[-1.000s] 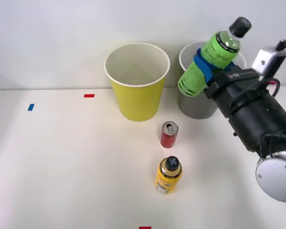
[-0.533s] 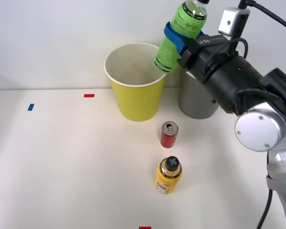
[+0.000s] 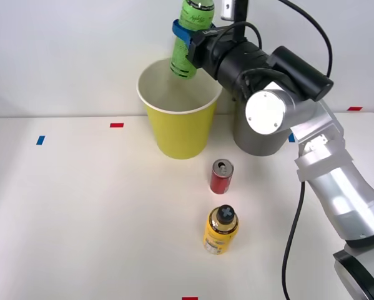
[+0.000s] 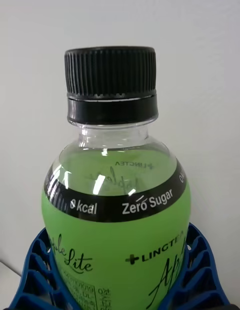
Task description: Put cans in the gray bin, plastic bottles in the light green bin
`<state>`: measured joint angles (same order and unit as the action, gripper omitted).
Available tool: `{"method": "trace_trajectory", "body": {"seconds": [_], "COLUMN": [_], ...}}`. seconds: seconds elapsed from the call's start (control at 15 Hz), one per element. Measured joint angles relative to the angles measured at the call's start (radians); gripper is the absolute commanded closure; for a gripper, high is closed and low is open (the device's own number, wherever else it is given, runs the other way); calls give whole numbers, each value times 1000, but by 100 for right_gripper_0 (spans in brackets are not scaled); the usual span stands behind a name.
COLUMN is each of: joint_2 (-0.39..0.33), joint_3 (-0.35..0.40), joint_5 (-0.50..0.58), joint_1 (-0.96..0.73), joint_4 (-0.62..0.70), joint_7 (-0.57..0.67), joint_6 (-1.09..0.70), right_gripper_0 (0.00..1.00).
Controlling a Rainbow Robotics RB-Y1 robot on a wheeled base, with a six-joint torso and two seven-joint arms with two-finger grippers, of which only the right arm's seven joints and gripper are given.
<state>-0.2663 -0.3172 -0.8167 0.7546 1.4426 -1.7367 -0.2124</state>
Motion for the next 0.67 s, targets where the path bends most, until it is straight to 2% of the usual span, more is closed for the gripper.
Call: {"method": "trace_trajectory", "body": {"seconds": [0.2,0.27,0.33,0.4,0.67], "joint_2": [-7,-7,-7,-7,8], "joint_3": [-72,-76,-79,-81,-82], "joint_5": [-1,-1,-1,-1,-1], "joint_1": [52,53,54,54,54], "joint_4": [-83,-84,-84,-84,-84], "joint_7": [5,4,3,2,0], "joint_6": [93,97,99,101,103], "right_gripper_0": [100,62,17,0,0]}}
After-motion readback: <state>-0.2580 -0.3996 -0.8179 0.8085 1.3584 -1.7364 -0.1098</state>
